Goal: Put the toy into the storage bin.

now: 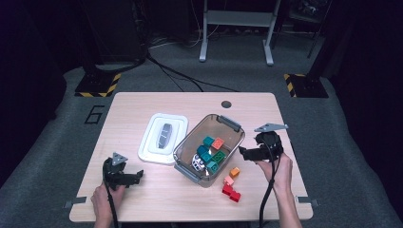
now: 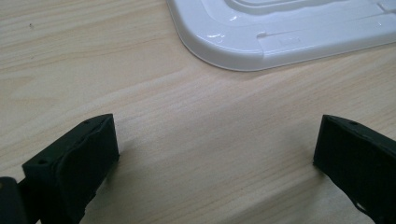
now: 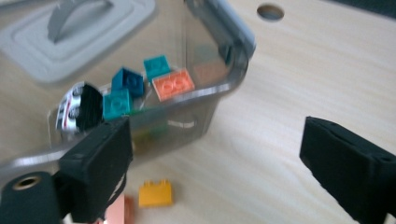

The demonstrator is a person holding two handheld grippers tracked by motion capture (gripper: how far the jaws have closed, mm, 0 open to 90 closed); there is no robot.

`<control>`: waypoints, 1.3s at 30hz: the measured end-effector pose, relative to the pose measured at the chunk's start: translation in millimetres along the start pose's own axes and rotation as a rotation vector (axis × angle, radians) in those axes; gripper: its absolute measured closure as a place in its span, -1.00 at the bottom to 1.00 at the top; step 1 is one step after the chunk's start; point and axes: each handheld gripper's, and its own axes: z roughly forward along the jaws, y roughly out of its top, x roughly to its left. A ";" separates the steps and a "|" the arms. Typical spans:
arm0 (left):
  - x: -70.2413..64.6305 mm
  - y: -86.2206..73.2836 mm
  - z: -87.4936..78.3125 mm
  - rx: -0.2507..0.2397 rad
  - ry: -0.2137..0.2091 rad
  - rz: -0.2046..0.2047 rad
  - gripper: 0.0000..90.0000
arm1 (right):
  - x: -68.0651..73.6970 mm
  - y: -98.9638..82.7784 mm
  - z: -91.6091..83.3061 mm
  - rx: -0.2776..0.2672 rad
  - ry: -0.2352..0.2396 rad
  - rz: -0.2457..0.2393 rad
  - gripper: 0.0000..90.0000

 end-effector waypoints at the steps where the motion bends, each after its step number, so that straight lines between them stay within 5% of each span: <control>1: 0.1 0.0 0.0 0.000 0.000 0.001 -1.00 | -0.7 -4.1 0.3 0.011 0.001 -0.003 -0.83; 9: 0.0 0.0 0.0 0.000 0.000 0.000 -1.00 | -1.3 -36.8 12.7 0.043 0.020 0.006 -1.00; 20: 0.0 0.0 0.0 0.000 0.000 0.000 -1.00 | 12.1 -69.4 51.7 0.100 0.084 0.032 -0.95; 34: 0.0 0.0 0.0 0.000 0.000 0.000 -1.00 | 22.6 -80.1 73.5 0.077 0.117 0.004 -0.22; 39: 0.0 0.0 0.0 0.000 0.000 0.000 -1.00 | 27.0 -80.9 75.0 0.078 0.120 -0.016 0.19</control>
